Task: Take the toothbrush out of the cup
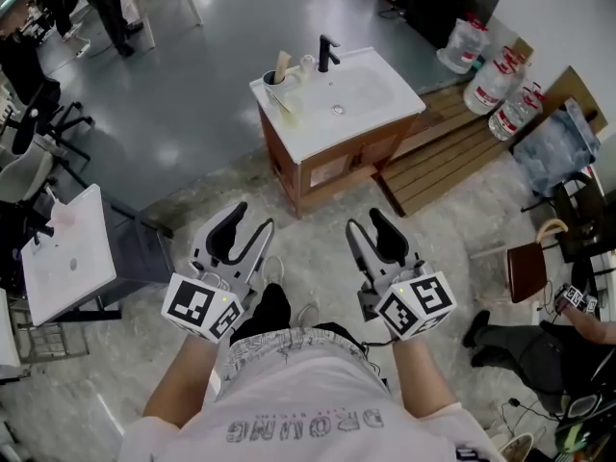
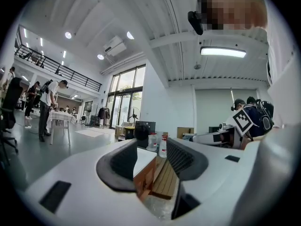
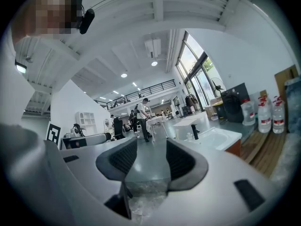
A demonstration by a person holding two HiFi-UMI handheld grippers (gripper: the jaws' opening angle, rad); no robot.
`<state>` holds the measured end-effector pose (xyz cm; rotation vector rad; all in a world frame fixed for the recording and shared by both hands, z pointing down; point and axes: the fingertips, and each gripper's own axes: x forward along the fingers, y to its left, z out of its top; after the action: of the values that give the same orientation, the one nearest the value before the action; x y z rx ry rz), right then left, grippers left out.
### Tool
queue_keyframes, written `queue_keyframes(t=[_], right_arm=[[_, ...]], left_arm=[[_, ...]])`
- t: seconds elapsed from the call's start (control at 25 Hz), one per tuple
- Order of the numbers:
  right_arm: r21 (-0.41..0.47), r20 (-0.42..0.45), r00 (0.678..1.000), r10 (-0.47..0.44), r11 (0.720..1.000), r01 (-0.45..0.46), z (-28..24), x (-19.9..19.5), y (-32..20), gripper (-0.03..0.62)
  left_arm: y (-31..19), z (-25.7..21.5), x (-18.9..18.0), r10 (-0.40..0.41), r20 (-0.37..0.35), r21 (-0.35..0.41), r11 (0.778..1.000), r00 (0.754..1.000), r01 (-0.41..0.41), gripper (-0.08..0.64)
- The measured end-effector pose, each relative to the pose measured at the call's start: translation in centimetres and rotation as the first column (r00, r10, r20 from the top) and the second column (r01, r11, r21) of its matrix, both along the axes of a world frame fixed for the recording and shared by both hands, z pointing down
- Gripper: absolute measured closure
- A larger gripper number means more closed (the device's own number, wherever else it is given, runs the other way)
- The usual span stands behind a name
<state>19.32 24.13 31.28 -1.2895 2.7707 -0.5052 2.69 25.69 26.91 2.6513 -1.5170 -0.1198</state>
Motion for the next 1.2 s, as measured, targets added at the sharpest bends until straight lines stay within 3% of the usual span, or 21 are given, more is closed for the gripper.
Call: queue_keyframes(t=[0.56, 1.2], right_arm=[[-0.023, -0.034, 0.999, 0.009, 1.0, -0.009, 1.7, -1.5, -9.7, 0.388], [-0.108, -0.058, 0.998, 0.007, 0.994, -0.013, 5.4, -8.1, -23.8, 0.39]], left_arm=[[-10.2, 2.2, -1.8, 0.007, -0.04, -0.015, 1.0, 0.999, -0.007, 0.35], [-24.9, 6.0, -7.9, 0.017, -0.047, -0.108, 0.994, 0.999, -0.022, 0.35]])
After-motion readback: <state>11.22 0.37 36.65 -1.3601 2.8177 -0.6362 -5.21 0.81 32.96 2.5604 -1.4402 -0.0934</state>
